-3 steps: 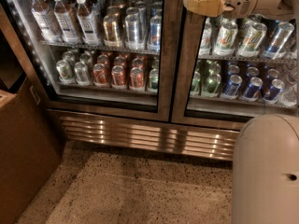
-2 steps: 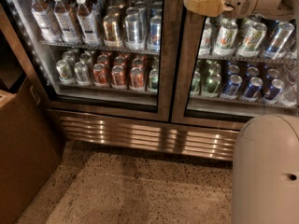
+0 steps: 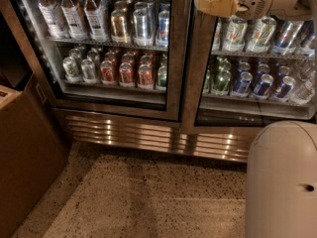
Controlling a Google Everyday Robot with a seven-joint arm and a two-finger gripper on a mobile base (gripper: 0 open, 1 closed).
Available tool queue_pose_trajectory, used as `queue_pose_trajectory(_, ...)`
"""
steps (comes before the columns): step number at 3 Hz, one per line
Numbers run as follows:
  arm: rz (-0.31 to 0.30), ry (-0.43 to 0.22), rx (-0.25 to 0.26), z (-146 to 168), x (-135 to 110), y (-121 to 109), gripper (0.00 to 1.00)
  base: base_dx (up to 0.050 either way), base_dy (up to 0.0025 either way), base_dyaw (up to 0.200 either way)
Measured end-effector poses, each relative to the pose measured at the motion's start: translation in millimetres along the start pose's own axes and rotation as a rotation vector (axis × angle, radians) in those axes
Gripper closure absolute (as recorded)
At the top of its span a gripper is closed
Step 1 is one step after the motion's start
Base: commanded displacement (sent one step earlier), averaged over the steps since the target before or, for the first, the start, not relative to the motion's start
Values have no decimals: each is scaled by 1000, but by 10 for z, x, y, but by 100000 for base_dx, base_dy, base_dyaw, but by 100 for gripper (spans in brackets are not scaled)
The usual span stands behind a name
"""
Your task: Open right fridge door
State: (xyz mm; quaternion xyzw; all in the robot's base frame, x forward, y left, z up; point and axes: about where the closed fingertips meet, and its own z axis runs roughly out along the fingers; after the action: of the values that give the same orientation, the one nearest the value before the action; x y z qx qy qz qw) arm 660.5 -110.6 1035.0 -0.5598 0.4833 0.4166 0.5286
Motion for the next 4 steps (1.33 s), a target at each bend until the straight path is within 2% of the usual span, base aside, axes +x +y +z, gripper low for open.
queue_pose_trajectory(3, 0, 0, 0, 0, 0, 0, 100, -5000, 0, 1)
queue_pose_trajectory(4, 0, 0, 0, -2, 0, 0, 100, 0, 0, 0)
